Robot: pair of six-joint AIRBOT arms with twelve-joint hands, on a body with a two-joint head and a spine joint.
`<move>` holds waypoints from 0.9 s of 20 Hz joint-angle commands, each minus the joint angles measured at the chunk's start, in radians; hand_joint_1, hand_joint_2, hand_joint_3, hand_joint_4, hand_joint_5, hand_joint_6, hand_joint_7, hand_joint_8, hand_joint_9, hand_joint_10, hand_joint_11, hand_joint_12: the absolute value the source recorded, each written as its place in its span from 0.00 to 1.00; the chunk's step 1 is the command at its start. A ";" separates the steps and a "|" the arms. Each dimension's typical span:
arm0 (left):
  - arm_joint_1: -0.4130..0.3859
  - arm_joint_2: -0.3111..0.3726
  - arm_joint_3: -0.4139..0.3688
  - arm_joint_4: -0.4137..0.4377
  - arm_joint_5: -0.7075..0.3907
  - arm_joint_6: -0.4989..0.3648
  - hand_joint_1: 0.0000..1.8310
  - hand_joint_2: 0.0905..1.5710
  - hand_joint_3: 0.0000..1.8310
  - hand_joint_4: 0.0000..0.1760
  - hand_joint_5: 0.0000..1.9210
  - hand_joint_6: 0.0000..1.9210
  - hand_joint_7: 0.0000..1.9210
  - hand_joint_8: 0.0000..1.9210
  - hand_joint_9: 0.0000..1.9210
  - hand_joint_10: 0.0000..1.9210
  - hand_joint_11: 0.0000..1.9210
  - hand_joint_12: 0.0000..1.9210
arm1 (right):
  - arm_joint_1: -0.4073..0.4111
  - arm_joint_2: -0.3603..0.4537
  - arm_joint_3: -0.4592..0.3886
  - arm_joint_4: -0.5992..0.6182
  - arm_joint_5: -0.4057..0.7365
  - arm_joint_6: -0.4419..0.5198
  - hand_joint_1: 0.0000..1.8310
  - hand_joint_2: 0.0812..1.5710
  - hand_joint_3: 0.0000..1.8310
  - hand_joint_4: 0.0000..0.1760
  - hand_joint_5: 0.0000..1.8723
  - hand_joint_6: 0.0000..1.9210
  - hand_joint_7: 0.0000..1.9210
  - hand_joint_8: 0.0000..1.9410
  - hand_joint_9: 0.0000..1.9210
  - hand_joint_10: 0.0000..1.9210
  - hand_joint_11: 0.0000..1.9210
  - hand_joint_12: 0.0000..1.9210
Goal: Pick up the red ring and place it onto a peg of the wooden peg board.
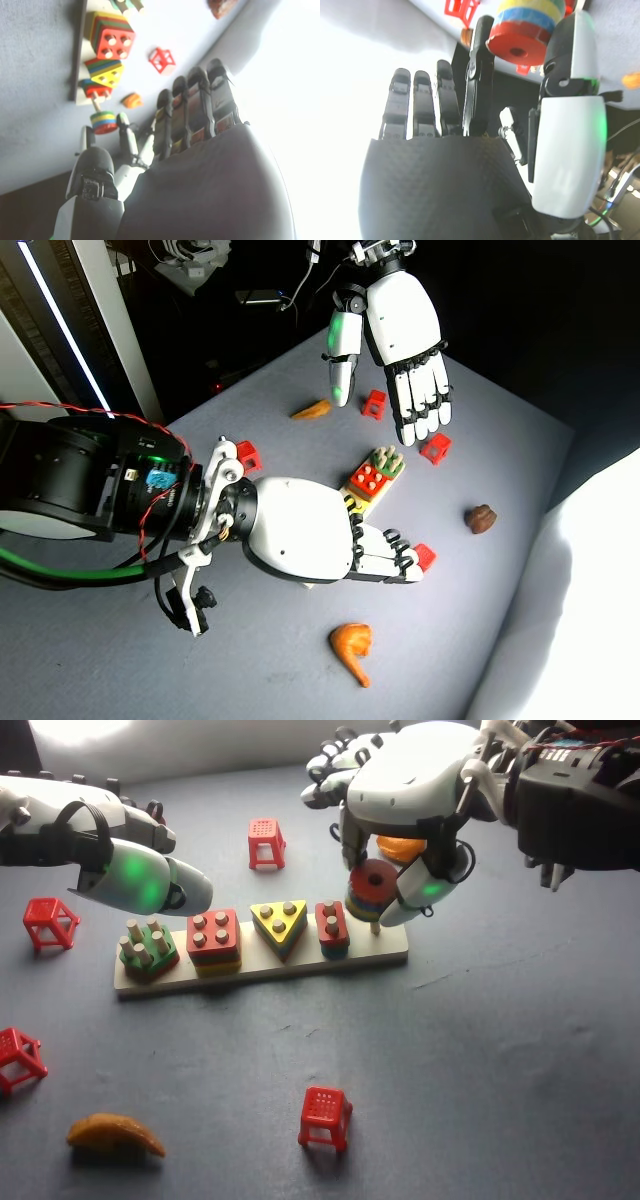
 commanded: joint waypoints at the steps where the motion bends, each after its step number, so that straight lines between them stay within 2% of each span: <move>1: -0.011 -0.001 0.002 0.049 -0.037 0.004 0.00 0.81 0.00 0.00 0.08 0.00 0.09 0.00 0.06 0.00 0.00 0.08 | 0.001 0.004 0.002 0.000 0.107 -0.006 0.62 0.63 0.00 0.00 0.64 0.33 0.10 0.00 0.00 0.00 0.00 0.00; 3: -0.011 -0.001 0.002 0.049 -0.037 0.004 0.00 0.81 0.00 0.00 0.09 0.00 0.09 0.00 0.07 0.00 0.00 0.11 | -0.006 0.005 0.002 0.000 0.109 -0.013 0.63 0.63 0.00 0.00 0.64 0.32 0.10 0.00 0.00 0.00 0.00 0.00; 6: -0.011 -0.001 0.002 0.049 -0.037 0.004 0.00 0.81 0.00 0.00 0.09 0.00 0.09 0.00 0.07 0.00 0.00 0.10 | -0.009 0.006 0.009 0.000 0.110 -0.014 0.63 0.63 0.00 0.00 0.64 0.32 0.10 0.00 0.00 0.00 0.00 0.00; 7: -0.011 -0.001 0.002 0.049 -0.037 0.004 0.00 0.81 0.00 0.00 0.07 0.00 0.07 0.00 0.05 0.00 0.00 0.05 | -0.008 0.006 0.011 0.000 0.110 -0.014 0.63 0.63 0.00 0.00 0.64 0.32 0.10 0.00 0.00 0.00 0.00 0.00; 9: -0.011 -0.002 0.002 0.049 -0.037 0.004 0.00 0.81 0.00 0.00 0.08 0.00 0.08 0.00 0.06 0.00 0.00 0.09 | -0.007 0.006 0.012 0.000 0.110 -0.017 0.62 0.63 0.00 0.00 0.63 0.33 0.10 0.00 0.00 0.00 0.00 0.00; 13: -0.011 -0.002 0.002 0.049 -0.037 0.004 0.00 0.81 0.00 0.00 0.08 0.00 0.08 0.00 0.05 0.00 0.00 0.06 | -0.012 0.004 0.011 0.000 0.110 -0.019 0.62 0.64 0.00 0.00 0.62 0.35 0.10 0.00 0.00 0.00 0.00 0.00; 16: -0.011 -0.004 0.002 0.049 -0.037 0.004 0.00 0.81 0.00 0.00 0.09 0.00 0.09 0.00 0.07 0.00 0.00 0.10 | -0.022 -0.001 0.012 0.000 0.119 -0.042 0.62 0.64 0.00 0.00 0.63 0.34 0.10 0.00 0.00 0.00 0.00 0.00; 18: -0.011 -0.004 0.002 0.049 -0.037 0.004 0.00 0.81 0.00 0.00 0.08 0.00 0.09 0.00 0.06 0.00 0.00 0.08 | -0.031 -0.003 0.016 0.000 0.125 -0.054 0.62 0.64 0.00 0.01 0.62 0.35 0.10 0.00 0.00 0.00 0.00 0.00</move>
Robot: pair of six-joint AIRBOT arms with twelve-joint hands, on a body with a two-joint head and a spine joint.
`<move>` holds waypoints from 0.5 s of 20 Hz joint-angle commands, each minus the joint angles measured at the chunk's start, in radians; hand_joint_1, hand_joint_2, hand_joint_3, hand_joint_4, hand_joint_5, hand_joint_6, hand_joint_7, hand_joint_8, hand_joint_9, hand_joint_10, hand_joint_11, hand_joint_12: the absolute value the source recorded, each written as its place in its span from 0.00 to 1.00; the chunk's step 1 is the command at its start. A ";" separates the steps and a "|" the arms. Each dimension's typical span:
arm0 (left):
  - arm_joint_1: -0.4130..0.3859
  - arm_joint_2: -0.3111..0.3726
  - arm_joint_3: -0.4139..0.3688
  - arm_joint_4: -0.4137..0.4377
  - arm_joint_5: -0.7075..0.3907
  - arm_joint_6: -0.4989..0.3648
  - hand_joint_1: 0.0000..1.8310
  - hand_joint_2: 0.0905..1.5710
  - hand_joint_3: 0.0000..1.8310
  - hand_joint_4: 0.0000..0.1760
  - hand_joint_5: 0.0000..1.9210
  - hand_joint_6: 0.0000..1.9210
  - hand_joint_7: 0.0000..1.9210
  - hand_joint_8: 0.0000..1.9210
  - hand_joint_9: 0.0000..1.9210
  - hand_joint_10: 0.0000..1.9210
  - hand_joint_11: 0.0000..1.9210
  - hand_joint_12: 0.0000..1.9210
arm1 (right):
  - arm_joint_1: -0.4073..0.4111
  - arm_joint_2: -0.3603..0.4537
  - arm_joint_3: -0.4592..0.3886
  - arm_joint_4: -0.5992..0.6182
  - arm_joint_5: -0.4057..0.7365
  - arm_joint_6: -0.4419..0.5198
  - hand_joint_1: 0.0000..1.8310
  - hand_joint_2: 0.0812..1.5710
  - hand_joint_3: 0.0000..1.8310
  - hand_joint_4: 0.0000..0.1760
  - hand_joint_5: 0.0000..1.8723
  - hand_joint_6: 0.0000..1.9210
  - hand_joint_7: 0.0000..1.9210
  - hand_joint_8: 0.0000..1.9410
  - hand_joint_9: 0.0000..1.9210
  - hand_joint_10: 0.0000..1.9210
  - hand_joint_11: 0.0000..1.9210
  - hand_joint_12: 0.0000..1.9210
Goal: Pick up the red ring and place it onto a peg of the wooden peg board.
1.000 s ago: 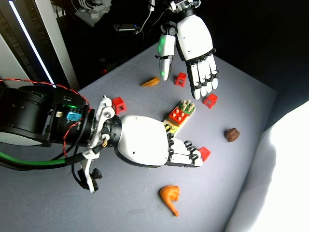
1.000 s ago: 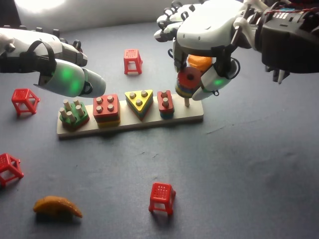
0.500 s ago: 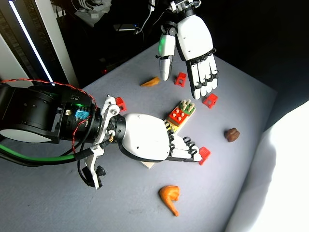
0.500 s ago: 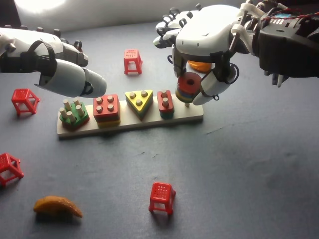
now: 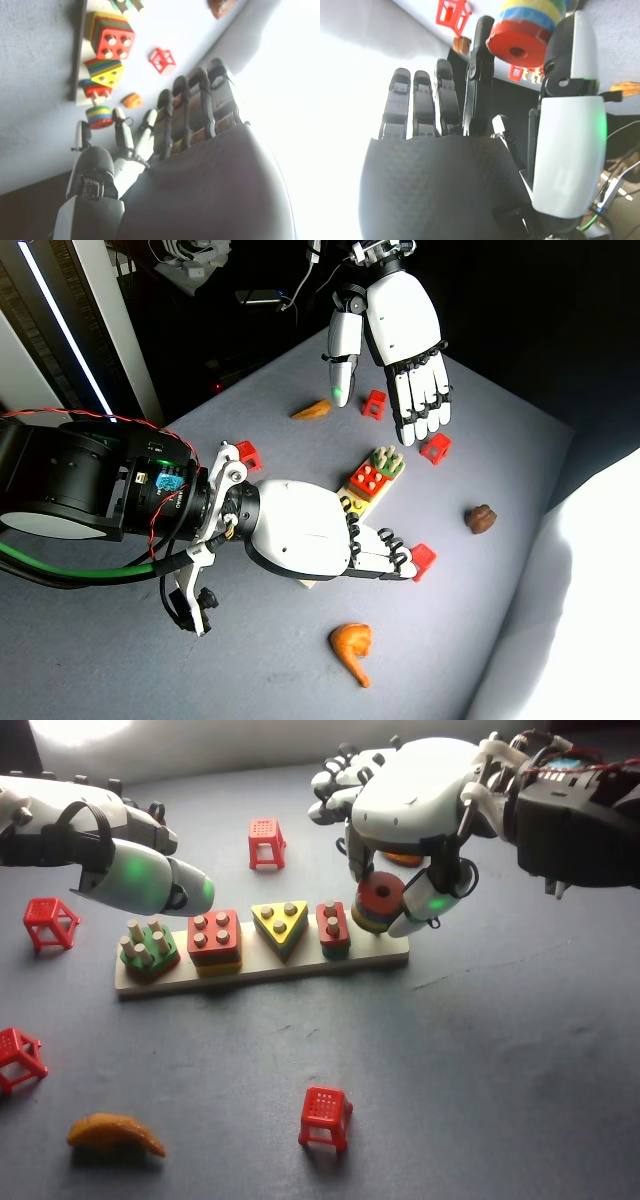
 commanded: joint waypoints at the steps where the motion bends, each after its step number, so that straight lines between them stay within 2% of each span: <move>1: -0.011 -0.002 0.002 0.049 -0.037 0.004 0.00 0.81 0.00 0.00 0.09 0.00 0.09 0.00 0.07 0.00 0.00 0.10 | -0.001 0.004 0.007 -0.002 0.106 -0.006 0.62 0.64 0.00 0.03 0.62 0.35 0.10 0.00 0.00 0.00 0.00 0.00; 2: -0.012 -0.002 0.002 0.049 -0.037 0.004 0.00 0.81 0.00 0.00 0.10 0.00 0.10 0.00 0.08 0.00 0.00 0.11 | -0.008 0.000 0.016 -0.002 0.106 -0.006 0.62 0.64 0.00 0.12 0.62 0.35 0.10 0.00 0.00 0.00 0.00 0.00; 3: -0.012 -0.002 0.002 0.049 -0.037 0.004 0.00 0.81 0.00 0.00 0.10 0.00 0.10 0.00 0.08 0.00 0.00 0.13 | -0.012 -0.005 0.023 -0.002 0.106 -0.006 0.62 0.64 0.00 0.00 0.62 0.35 0.10 0.00 0.00 0.00 0.00 0.00; 4: -0.012 -0.002 0.002 0.049 -0.037 0.004 0.00 0.82 0.00 0.00 0.09 0.00 0.09 0.00 0.07 0.00 0.00 0.11 | -0.018 -0.013 0.037 -0.002 0.106 -0.007 0.62 0.64 0.00 0.04 0.63 0.34 0.10 0.00 0.00 0.00 0.00 0.00; 5: -0.012 -0.002 0.002 0.049 -0.037 0.004 0.00 0.82 0.00 0.00 0.09 0.00 0.09 0.00 0.07 0.00 0.00 0.10 | -0.023 -0.018 0.048 -0.002 0.106 -0.007 0.62 0.64 0.00 0.01 0.62 0.35 0.10 0.00 0.00 0.00 0.00 0.00; 6: -0.012 -0.002 0.002 0.049 -0.037 0.004 0.00 0.81 0.00 0.00 0.09 0.00 0.08 0.00 0.06 0.00 0.00 0.09 | -0.027 -0.021 0.055 -0.003 0.108 -0.009 0.62 0.64 0.00 0.09 0.63 0.34 0.11 0.00 0.00 0.00 0.00 0.00; 8: -0.013 -0.004 0.002 0.049 -0.037 0.004 0.00 0.81 0.00 0.00 0.07 0.00 0.07 0.00 0.05 0.00 0.00 0.04 | -0.031 -0.023 0.059 -0.003 0.108 -0.011 0.62 0.64 0.00 0.10 0.63 0.34 0.10 0.00 0.00 0.00 0.00 0.00; 9: -0.013 -0.005 0.002 0.049 -0.037 0.004 0.00 0.81 0.00 0.00 0.08 0.00 0.08 0.01 0.05 0.01 0.01 0.04 | -0.032 -0.023 0.059 -0.003 0.109 -0.012 0.61 0.64 0.00 0.36 0.62 0.35 0.09 0.00 0.00 0.00 0.00 0.00; 10: -0.013 -0.005 0.002 0.049 -0.037 0.004 0.00 0.82 0.00 0.00 0.08 0.00 0.09 0.00 0.06 0.00 0.00 0.07 | -0.032 -0.023 0.059 -0.003 0.110 -0.012 0.58 0.65 0.00 0.87 0.59 0.39 0.07 0.00 0.00 0.00 0.00 0.00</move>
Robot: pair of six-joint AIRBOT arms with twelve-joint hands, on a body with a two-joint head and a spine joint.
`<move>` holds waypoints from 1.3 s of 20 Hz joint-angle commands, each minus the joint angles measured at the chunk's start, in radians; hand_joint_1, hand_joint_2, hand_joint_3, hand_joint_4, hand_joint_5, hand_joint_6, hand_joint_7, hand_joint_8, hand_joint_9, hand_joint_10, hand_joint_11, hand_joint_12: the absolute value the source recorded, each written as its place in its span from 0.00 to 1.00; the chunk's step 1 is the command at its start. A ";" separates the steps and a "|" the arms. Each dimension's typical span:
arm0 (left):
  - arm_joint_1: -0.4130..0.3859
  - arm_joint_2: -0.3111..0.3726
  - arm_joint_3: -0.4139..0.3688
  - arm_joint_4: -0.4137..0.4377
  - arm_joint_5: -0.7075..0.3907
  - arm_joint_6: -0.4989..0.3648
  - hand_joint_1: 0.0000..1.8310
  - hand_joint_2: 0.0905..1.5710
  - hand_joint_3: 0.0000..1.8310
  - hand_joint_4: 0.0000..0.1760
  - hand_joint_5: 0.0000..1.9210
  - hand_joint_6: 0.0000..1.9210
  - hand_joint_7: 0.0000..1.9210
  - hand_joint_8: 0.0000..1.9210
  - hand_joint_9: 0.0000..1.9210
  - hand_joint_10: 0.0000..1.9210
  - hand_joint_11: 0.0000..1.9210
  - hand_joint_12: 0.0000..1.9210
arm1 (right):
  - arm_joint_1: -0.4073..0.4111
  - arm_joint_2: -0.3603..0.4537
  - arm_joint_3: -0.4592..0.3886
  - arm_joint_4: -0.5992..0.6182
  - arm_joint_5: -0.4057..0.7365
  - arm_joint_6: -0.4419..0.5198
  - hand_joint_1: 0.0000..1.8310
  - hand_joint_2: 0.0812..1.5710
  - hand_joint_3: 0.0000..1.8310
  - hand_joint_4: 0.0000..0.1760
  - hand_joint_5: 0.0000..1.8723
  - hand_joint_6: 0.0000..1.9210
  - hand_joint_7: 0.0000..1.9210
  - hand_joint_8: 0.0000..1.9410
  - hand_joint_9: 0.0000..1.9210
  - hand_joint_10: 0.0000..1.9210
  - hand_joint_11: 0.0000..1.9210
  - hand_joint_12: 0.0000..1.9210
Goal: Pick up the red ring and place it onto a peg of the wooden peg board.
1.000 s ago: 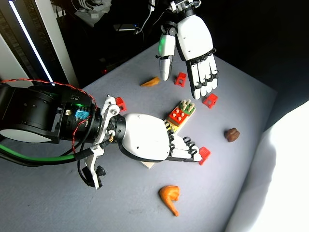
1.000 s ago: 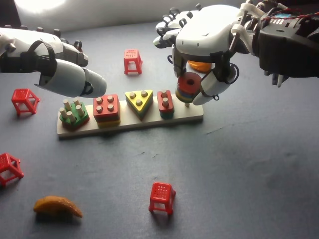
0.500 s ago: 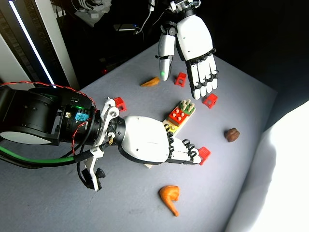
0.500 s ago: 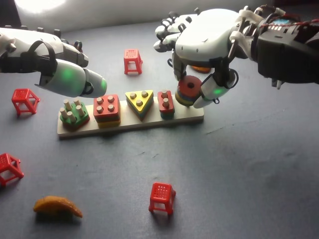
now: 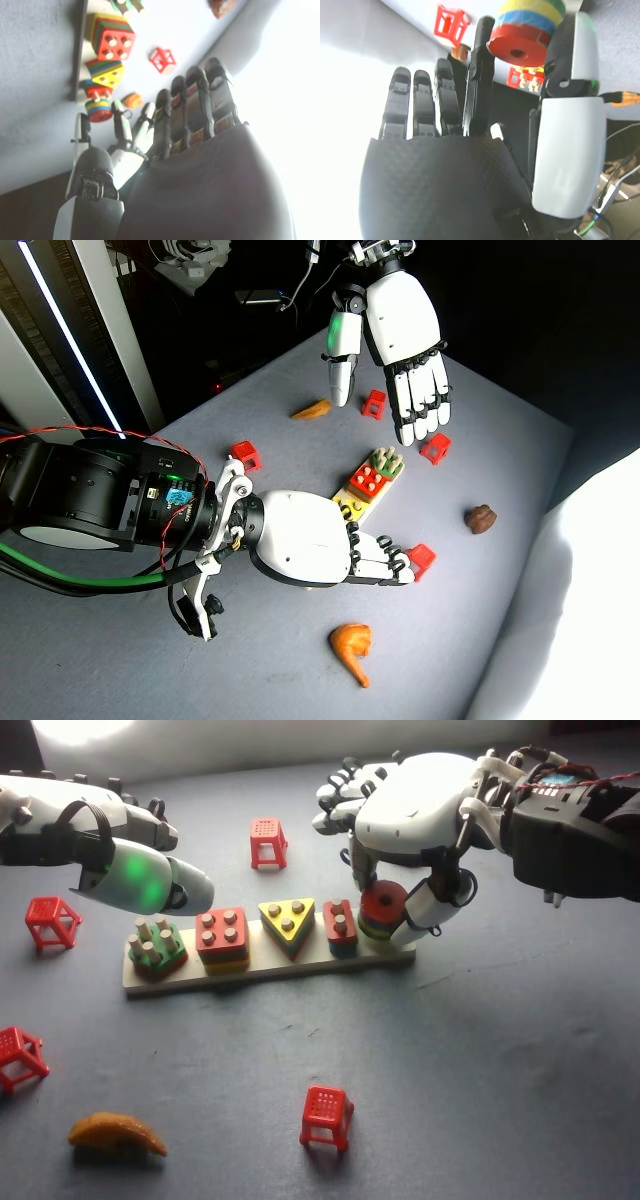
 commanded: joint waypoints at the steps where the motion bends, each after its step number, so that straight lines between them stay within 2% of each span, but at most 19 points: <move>1: -0.012 -0.005 0.002 0.048 -0.037 0.004 0.00 0.81 0.00 0.00 0.09 0.00 0.09 0.00 0.07 0.00 0.00 0.11 | 0.001 0.007 0.006 -0.008 0.093 -0.011 0.52 0.61 0.00 0.49 0.50 0.17 0.06 0.00 0.00 0.00 0.00 0.00; 2: -0.012 -0.005 0.002 0.048 -0.037 0.004 0.00 0.81 0.00 0.00 0.09 0.00 0.09 0.00 0.06 0.00 0.00 0.10 | 0.001 0.007 0.006 -0.008 0.093 -0.011 0.49 0.60 0.00 0.40 0.50 0.06 0.06 0.00 0.00 0.00 0.00 0.00; 3: -0.012 -0.005 0.002 0.048 -0.037 0.004 0.00 0.81 0.00 0.00 0.09 0.00 0.09 0.00 0.07 0.00 0.00 0.11 | 0.002 0.008 0.006 -0.008 0.093 -0.012 0.48 0.59 0.00 0.35 0.49 0.02 0.06 0.00 0.00 0.00 0.00 0.00; 4: -0.012 -0.005 0.002 0.048 -0.037 0.004 0.00 0.81 0.00 0.00 0.09 0.00 0.08 0.00 0.06 0.00 0.00 0.09 | 0.003 0.008 0.006 -0.008 0.094 -0.013 0.45 0.59 0.00 0.36 0.47 0.00 0.05 0.00 0.00 0.00 0.00 0.00; 6: -0.012 -0.004 0.002 0.048 -0.037 0.004 0.00 0.81 0.00 0.00 0.09 0.00 0.09 0.00 0.06 0.00 0.00 0.09 | 0.005 0.012 0.006 -0.008 0.093 -0.013 0.43 0.57 0.00 0.33 0.46 0.00 0.06 0.00 0.00 0.00 0.00 0.00; 7: -0.013 -0.004 0.002 0.048 -0.037 0.004 0.00 0.82 0.00 0.00 0.09 0.00 0.09 0.00 0.06 0.00 0.00 0.09 | 0.006 0.014 0.006 -0.008 0.093 -0.013 0.38 0.54 0.00 0.57 0.43 0.00 0.05 0.00 0.00 0.00 0.00 0.00; 8: -0.013 -0.004 0.002 0.048 -0.037 0.004 0.00 0.82 0.00 0.00 0.09 0.00 0.09 0.00 0.06 0.00 0.00 0.08 | 0.007 0.015 0.006 -0.008 0.093 -0.013 0.37 0.53 0.00 0.61 0.42 0.00 0.05 0.00 0.00 0.00 0.00 0.00; 9: -0.013 -0.004 0.002 0.048 -0.037 0.004 0.00 0.81 0.00 0.00 0.08 0.00 0.08 0.00 0.06 0.00 0.00 0.07 | 0.008 0.016 0.006 -0.008 0.093 -0.013 0.35 0.52 0.00 0.64 0.40 0.00 0.05 0.00 0.00 0.00 0.00 0.00; 11: -0.013 -0.004 0.002 0.048 -0.037 0.004 0.00 0.82 0.00 0.00 0.08 0.00 0.08 0.00 0.05 0.00 0.00 0.07 | 0.013 0.021 0.006 -0.008 0.093 -0.013 0.33 0.52 0.00 0.56 0.39 0.00 0.04 0.00 0.00 0.00 0.00 0.00; 14: -0.013 -0.004 0.002 0.048 -0.037 0.004 0.00 0.81 0.00 0.00 0.08 0.00 0.07 0.00 0.05 0.00 0.00 0.06 | 0.033 0.058 -0.008 -0.007 0.063 -0.013 0.33 0.52 0.00 0.53 0.39 0.00 0.04 0.00 0.00 0.00 0.00 0.00; 15: -0.013 -0.004 0.002 0.048 -0.037 0.004 0.00 0.81 0.00 0.00 0.08 0.00 0.07 0.00 0.05 0.00 0.00 0.06 | 0.036 0.078 -0.020 -0.007 0.058 -0.013 0.32 0.52 0.00 0.53 0.39 0.00 0.04 0.00 0.00 0.00 0.00 0.00; 18: -0.012 -0.001 0.002 0.048 -0.037 0.004 0.00 0.81 0.00 0.00 0.08 0.00 0.09 0.00 0.06 0.00 0.00 0.07 | 0.046 0.154 -0.081 -0.006 0.021 -0.013 0.32 0.52 0.00 0.60 0.39 0.00 0.04 0.00 0.00 0.00 0.00 0.00; 19: -0.012 0.000 0.002 0.048 -0.037 0.004 0.00 0.81 0.00 0.00 0.08 0.00 0.08 0.00 0.06 0.00 0.00 0.07 | 0.054 0.188 -0.111 0.001 -0.005 -0.013 0.33 0.52 0.00 0.57 0.40 0.00 0.04 0.00 0.00 0.00 0.00 0.00; 20: -0.013 0.000 0.002 0.048 -0.037 0.004 0.00 0.81 0.00 0.00 0.08 0.00 0.08 0.00 0.06 0.00 0.00 0.07 | 0.063 0.228 -0.151 0.012 -0.033 -0.013 0.33 0.52 0.00 0.61 0.39 0.00 0.04 0.00 0.00 0.00 0.00 0.00; 21: -0.013 0.000 0.002 0.048 -0.037 0.004 0.00 0.81 0.00 0.00 0.08 0.00 0.09 0.00 0.06 0.00 0.00 0.08 | 0.068 0.272 -0.195 0.012 -0.040 -0.013 0.34 0.52 0.00 0.53 0.39 0.00 0.04 0.00 0.00 0.00 0.00 0.00; 23: -0.013 0.000 0.002 0.048 -0.037 0.004 0.00 0.81 0.00 0.00 0.08 0.00 0.08 0.00 0.06 0.00 0.00 0.07 | 0.078 0.355 -0.277 0.018 -0.048 -0.013 0.32 0.51 0.00 0.60 0.37 0.00 0.05 0.00 0.00 0.00 0.00 0.00; 26: -0.010 0.001 0.002 0.048 -0.037 0.004 0.00 0.82 0.00 0.00 0.08 0.00 0.08 0.00 0.05 0.00 0.00 0.06 | 0.098 0.470 -0.384 0.049 -0.072 -0.012 0.30 0.51 0.00 0.62 0.33 0.00 0.08 0.01 0.01 0.01 0.02 0.01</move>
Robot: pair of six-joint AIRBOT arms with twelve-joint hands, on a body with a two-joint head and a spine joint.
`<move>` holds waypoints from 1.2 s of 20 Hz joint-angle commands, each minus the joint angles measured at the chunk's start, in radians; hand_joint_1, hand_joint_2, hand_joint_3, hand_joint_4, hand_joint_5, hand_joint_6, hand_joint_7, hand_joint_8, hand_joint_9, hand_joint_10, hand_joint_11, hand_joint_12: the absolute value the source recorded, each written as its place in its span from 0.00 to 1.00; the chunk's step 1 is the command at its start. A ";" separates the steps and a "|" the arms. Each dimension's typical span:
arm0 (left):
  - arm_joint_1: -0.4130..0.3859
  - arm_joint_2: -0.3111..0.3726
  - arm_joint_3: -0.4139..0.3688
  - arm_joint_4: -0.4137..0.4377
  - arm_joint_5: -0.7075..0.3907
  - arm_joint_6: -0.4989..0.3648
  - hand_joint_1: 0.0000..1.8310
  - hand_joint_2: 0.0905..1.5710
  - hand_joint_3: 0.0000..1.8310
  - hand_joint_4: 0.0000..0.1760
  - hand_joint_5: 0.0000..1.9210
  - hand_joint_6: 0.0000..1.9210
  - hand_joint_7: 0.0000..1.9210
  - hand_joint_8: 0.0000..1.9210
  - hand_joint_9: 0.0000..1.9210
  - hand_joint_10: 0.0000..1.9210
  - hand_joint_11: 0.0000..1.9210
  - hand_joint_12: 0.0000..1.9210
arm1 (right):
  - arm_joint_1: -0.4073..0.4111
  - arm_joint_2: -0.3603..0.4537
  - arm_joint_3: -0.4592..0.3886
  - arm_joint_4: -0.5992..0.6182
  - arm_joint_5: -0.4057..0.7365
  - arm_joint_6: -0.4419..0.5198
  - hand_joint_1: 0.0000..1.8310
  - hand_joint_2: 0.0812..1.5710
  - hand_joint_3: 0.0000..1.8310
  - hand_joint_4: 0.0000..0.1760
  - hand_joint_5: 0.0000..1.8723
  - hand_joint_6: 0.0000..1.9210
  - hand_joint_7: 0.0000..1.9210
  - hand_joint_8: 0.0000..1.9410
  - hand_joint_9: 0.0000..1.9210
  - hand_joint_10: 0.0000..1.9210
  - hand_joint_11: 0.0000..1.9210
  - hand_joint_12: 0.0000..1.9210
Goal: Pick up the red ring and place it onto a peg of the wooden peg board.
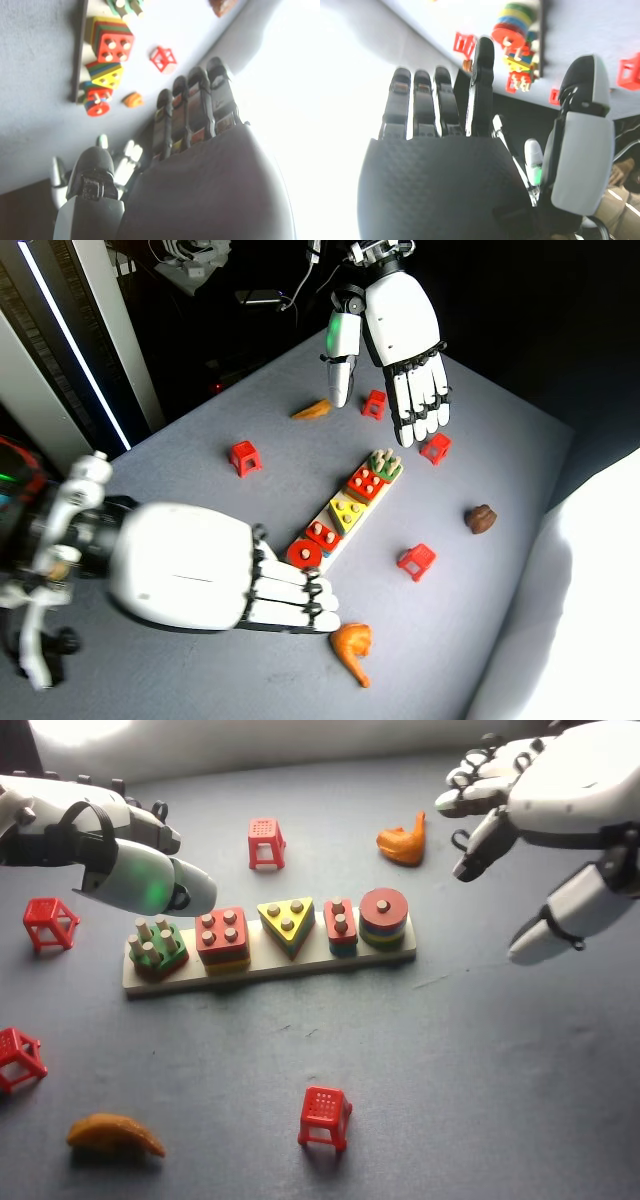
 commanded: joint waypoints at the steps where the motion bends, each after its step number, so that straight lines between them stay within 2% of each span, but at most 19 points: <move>1: -0.009 0.007 0.002 0.049 -0.038 0.004 0.00 0.82 0.00 0.00 0.09 0.00 0.09 0.00 0.06 0.00 0.00 0.09 | 0.017 0.016 -0.011 0.005 0.082 0.002 0.30 0.53 0.00 0.47 0.31 0.00 0.14 0.01 0.07 0.01 0.05 0.04; 2: -0.008 0.010 0.002 0.049 -0.038 0.004 0.00 0.82 0.00 0.00 0.09 0.00 0.09 0.00 0.06 0.00 0.00 0.09 | 0.016 0.047 -0.040 0.005 0.077 0.002 0.30 0.55 0.00 0.29 0.34 0.00 0.20 0.01 0.14 0.01 0.05 0.23; 3: -0.008 0.011 0.002 0.049 -0.038 0.004 0.00 0.82 0.00 0.00 0.09 0.00 0.10 0.00 0.07 0.00 0.00 0.11 | 0.011 0.076 -0.066 0.005 0.075 -0.005 0.23 0.61 0.01 0.00 0.41 0.01 0.35 0.02 0.30 0.03 0.12 0.42; 4: -0.008 0.011 0.002 0.049 -0.038 0.004 0.00 0.82 0.00 0.00 0.09 0.00 0.09 0.00 0.07 0.00 0.00 0.09 | 0.006 0.103 -0.088 0.005 0.075 -0.007 0.16 0.66 0.01 0.00 0.49 0.06 0.44 0.21 0.35 0.38 0.21 0.64; 5: -0.008 0.011 0.002 0.049 -0.038 0.004 0.00 0.82 0.00 0.00 0.08 0.00 0.09 0.00 0.06 0.00 0.00 0.07 | 0.002 0.131 -0.107 0.005 0.077 -0.007 0.08 0.70 0.01 0.00 0.35 0.75 0.33 0.82 0.31 0.88 0.28 0.93; 6: -0.008 0.011 0.002 0.049 -0.038 0.004 0.00 0.82 0.00 0.00 0.07 0.00 0.08 0.00 0.05 0.00 0.00 0.06 | -0.004 0.158 -0.124 0.005 0.086 -0.007 0.04 0.72 0.00 0.11 0.44 0.95 0.44 0.96 0.43 0.98 0.47 0.99; 7: -0.008 0.011 0.002 0.049 -0.038 0.004 0.00 0.82 0.00 0.00 0.07 0.00 0.08 0.00 0.05 0.00 0.00 0.06 | -0.010 0.191 -0.143 0.006 0.103 -0.007 0.02 0.73 0.00 0.15 0.52 0.99 0.53 0.99 0.52 1.00 0.59 1.00; 8: -0.008 0.011 0.002 0.049 -0.038 0.004 0.00 0.82 0.00 0.00 0.07 0.00 0.08 0.00 0.05 0.00 0.00 0.06 | -0.014 0.220 -0.158 0.023 0.114 -0.007 0.03 0.75 0.01 0.12 0.57 1.00 0.59 1.00 0.60 1.00 0.69 1.00; 9: -0.008 0.011 0.002 0.049 -0.038 0.004 0.00 0.82 0.00 0.00 0.07 0.00 0.08 0.00 0.06 0.00 0.00 0.07 | -0.019 0.247 -0.172 0.053 0.117 -0.007 0.05 0.78 0.01 0.12 0.61 1.00 0.64 1.00 0.65 1.00 0.73 1.00; 11: -0.008 0.011 0.002 0.049 -0.038 0.004 0.00 0.82 0.00 0.00 0.07 0.00 0.09 0.00 0.06 0.00 0.00 0.08 | -0.038 0.303 -0.203 0.096 0.137 -0.007 0.25 0.87 0.01 0.19 0.65 1.00 0.70 1.00 0.72 1.00 0.80 1.00; 12: -0.008 0.012 0.002 0.049 -0.038 0.004 0.00 0.82 0.00 0.00 0.08 0.00 0.09 0.00 0.07 0.00 0.00 0.09 | -0.048 0.324 -0.217 0.107 0.146 -0.007 0.28 0.91 0.01 0.29 0.65 1.00 0.71 1.00 0.74 1.00 0.82 1.00; 15: -0.009 0.013 0.002 0.049 -0.038 0.004 0.00 0.82 0.00 0.00 0.08 0.00 0.08 0.00 0.06 0.00 0.00 0.09 | -0.067 0.365 -0.234 0.134 0.198 -0.006 0.32 0.93 0.00 0.41 0.64 1.00 0.70 1.00 0.72 1.00 0.80 1.00; 18: -0.009 0.013 0.002 0.049 -0.038 0.004 0.00 0.82 0.00 0.00 0.09 0.00 0.09 0.00 0.07 0.00 0.00 0.11 | -0.105 0.401 -0.251 0.152 0.266 -0.006 0.36 0.91 0.00 0.47 0.64 1.00 0.67 1.00 0.69 1.00 0.78 1.00; 19: -0.008 0.013 0.002 0.049 -0.038 0.004 0.00 0.82 0.00 0.00 0.08 0.00 0.09 0.00 0.07 0.00 0.00 0.10 | -0.117 0.412 -0.258 0.152 0.280 -0.006 0.36 0.91 0.00 0.49 0.63 1.00 0.67 1.00 0.69 1.00 0.78 1.00; 21: -0.007 0.013 0.002 0.049 -0.038 0.004 0.00 0.82 0.00 0.00 0.09 0.00 0.10 0.00 0.09 0.00 0.00 0.14 | -0.128 0.421 -0.265 0.152 0.316 -0.006 0.36 0.90 0.00 0.50 0.62 1.00 0.65 1.00 0.67 1.00 0.77 1.00; 24: -0.006 0.012 0.002 0.049 -0.038 0.004 0.00 0.82 0.00 0.00 0.10 0.00 0.10 0.00 0.08 0.00 0.00 0.12 | -0.140 0.427 -0.272 0.152 0.316 -0.007 0.37 0.90 0.00 0.51 0.61 1.00 0.64 1.00 0.67 1.00 0.77 1.00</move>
